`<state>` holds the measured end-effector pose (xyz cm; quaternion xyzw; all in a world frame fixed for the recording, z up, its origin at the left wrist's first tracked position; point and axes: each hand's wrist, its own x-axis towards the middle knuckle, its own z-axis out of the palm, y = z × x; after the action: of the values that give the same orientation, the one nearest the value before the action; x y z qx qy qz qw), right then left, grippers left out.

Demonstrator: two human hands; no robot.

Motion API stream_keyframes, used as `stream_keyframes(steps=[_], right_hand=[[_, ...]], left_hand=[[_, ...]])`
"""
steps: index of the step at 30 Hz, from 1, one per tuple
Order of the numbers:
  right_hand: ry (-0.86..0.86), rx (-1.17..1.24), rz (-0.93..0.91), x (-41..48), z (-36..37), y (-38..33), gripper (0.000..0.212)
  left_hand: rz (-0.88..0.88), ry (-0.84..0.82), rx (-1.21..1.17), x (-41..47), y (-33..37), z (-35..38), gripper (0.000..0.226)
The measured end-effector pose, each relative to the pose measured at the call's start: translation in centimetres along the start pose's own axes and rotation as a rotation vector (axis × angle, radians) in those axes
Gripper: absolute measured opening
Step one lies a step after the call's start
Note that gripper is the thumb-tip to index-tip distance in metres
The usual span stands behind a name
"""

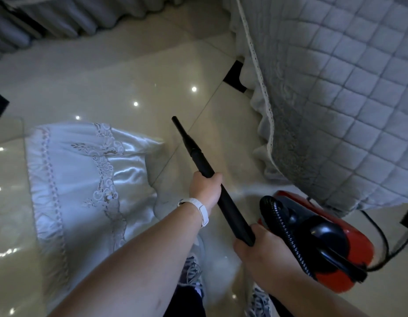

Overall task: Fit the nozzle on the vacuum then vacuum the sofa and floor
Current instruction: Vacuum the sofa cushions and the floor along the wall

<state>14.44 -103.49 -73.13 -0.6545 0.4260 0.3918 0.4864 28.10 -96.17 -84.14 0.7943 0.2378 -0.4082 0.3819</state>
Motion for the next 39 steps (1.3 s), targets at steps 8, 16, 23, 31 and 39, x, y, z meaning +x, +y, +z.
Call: stream_keyframes(steps=[8,16,23,31,39], right_hand=[[0.029,-0.079,-0.016,-0.6,-4.8,-5.0,0.017],[0.039,-0.067,0.055,4.6,-4.9,-8.9,0.018],[0.044,-0.102,0.054,7.1,-4.0,-11.8,0.022],[0.03,-0.092,0.102,7.6,-3.6,-12.2,0.023],[0.077,-0.088,0.102,8.3,-3.3,-12.7,0.022]], left_hand=[[0.026,0.01,-0.057,-0.1,6.7,-0.4,0.028],[-0.015,-0.049,-0.027,5.7,9.2,-1.1,0.029],[-0.034,-0.072,0.007,9.5,10.0,-2.5,0.032],[-0.061,-0.136,0.032,10.8,9.6,-2.3,0.036],[-0.039,-0.15,0.022,11.8,10.2,-2.3,0.03]])
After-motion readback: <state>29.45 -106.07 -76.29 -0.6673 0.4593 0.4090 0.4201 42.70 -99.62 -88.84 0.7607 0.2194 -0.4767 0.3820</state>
